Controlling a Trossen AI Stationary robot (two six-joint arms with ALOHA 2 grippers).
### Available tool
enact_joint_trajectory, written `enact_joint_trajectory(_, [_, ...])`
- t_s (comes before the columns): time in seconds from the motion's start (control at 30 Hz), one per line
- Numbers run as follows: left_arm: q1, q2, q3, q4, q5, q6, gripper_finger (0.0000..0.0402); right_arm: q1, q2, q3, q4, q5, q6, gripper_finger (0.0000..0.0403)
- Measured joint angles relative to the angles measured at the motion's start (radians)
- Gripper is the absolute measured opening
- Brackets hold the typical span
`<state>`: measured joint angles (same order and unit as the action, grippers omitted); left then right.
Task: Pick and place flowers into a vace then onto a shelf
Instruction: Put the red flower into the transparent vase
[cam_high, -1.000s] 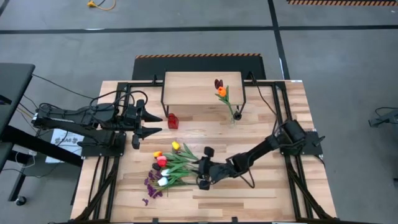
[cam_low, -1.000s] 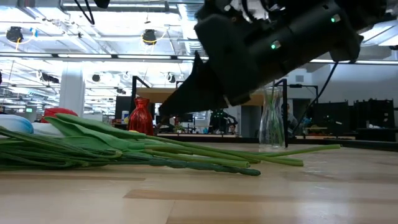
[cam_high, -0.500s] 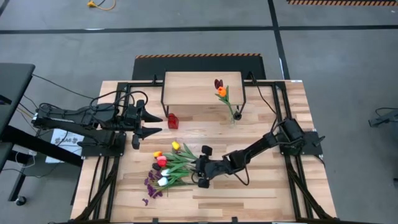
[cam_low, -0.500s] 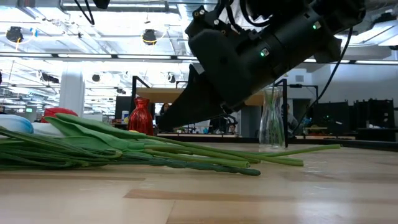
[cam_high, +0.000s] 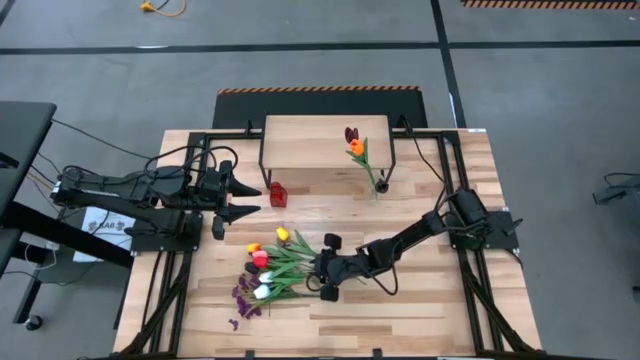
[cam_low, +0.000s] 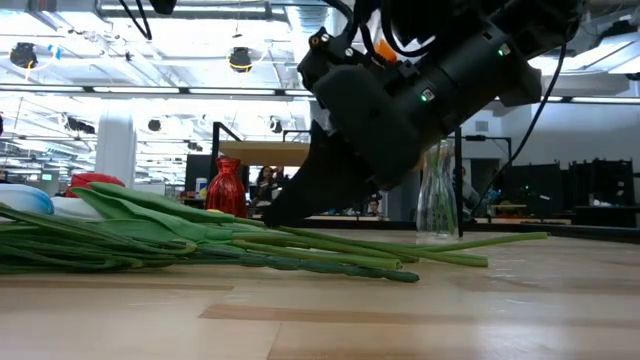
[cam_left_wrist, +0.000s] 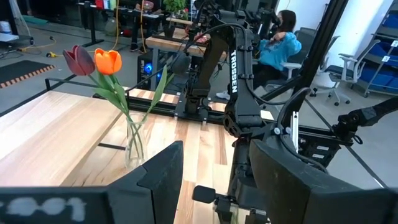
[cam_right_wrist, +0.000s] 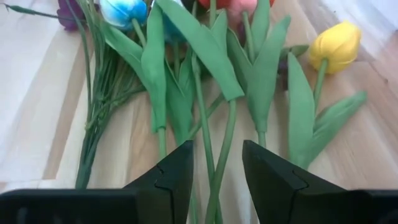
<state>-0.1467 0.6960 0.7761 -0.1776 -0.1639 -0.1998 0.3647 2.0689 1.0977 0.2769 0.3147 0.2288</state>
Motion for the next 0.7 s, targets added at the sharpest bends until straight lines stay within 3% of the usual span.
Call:
enact_joint_trajectory(0.37, [0.000, 0.000, 0.000, -0.014, 0.000, -0.007, 0.0176, -0.014, 0.000, 0.000, -0.031, -0.001, 0.010, 0.0086])
enact_joint_trajectory(0.7, [0.000, 0.000, 0.000, -0.015, 0.000, -0.007, 0.0176, -0.014, 0.000, 0.000, -0.040, -0.002, 0.001, 0.0006])
